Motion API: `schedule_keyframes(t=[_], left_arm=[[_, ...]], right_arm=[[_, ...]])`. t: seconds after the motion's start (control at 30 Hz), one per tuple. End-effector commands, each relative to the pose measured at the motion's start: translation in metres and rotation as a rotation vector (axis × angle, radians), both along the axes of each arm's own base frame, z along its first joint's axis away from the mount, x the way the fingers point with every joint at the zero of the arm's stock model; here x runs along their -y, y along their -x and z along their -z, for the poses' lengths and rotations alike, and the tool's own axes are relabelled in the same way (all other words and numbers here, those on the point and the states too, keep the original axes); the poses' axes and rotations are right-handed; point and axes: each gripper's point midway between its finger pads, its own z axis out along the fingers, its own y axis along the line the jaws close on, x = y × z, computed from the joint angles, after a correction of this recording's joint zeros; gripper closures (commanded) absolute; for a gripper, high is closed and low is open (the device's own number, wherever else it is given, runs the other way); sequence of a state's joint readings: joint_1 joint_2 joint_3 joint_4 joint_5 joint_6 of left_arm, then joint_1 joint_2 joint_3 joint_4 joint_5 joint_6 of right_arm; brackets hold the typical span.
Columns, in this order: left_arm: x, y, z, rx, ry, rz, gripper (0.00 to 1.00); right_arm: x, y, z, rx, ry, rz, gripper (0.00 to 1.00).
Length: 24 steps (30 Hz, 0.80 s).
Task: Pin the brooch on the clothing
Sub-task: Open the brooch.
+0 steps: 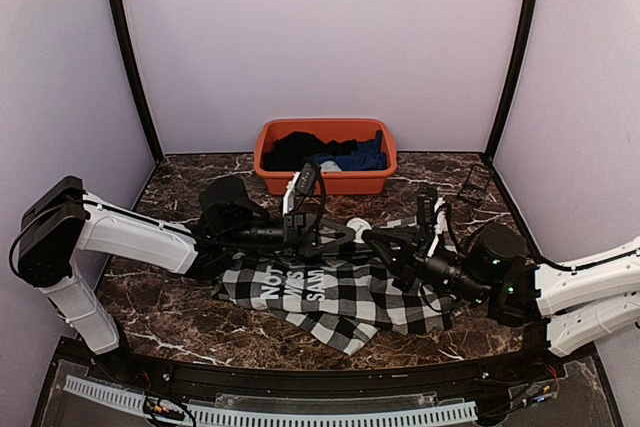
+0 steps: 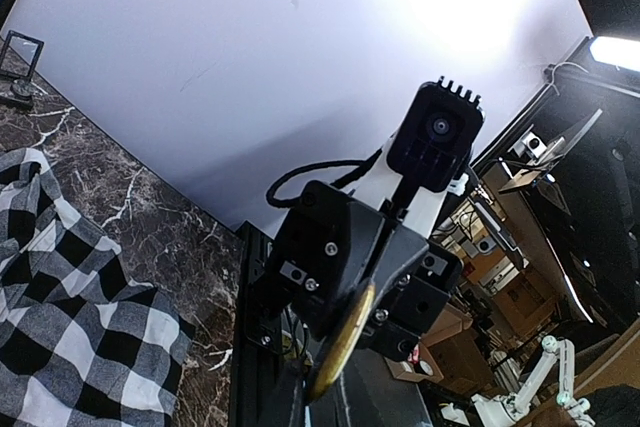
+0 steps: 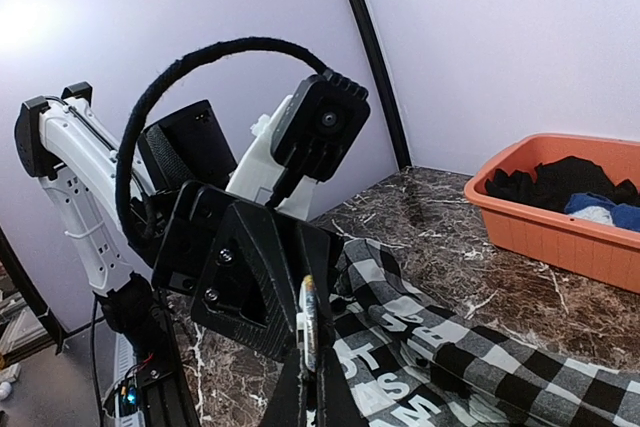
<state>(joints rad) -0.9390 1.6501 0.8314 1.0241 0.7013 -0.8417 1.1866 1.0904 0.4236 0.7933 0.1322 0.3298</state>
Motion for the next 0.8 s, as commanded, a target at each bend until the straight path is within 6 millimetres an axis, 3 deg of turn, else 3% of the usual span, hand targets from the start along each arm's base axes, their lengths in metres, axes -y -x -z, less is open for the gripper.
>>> schedule_keyframes(t=[0.0,0.13,0.47,0.73,0.77], left_arm=[[0.002,-0.004,-0.008,-0.001,0.014,-0.008,0.93],[0.006,-0.012,0.001,-0.019,-0.026,-0.042,0.99],[0.006,-0.028,0.024,-0.019,-0.163,-0.154,0.99],[0.007,-0.03,0.026,0.018,-0.209,-0.185,0.99],[0.007,-0.029,0.025,0.016,-0.202,-0.179,0.95]], right_arm=[[-0.01,0.006,-0.001,0.037,0.035,-0.011,1.0],[-0.018,0.008,0.003,0.054,0.069,-0.006,1.0],[-0.031,0.016,0.001,0.084,0.088,-0.036,1.0],[-0.042,0.023,0.001,0.091,0.096,-0.091,1.0],[-0.041,0.022,0.001,0.087,0.092,-0.085,1.0]])
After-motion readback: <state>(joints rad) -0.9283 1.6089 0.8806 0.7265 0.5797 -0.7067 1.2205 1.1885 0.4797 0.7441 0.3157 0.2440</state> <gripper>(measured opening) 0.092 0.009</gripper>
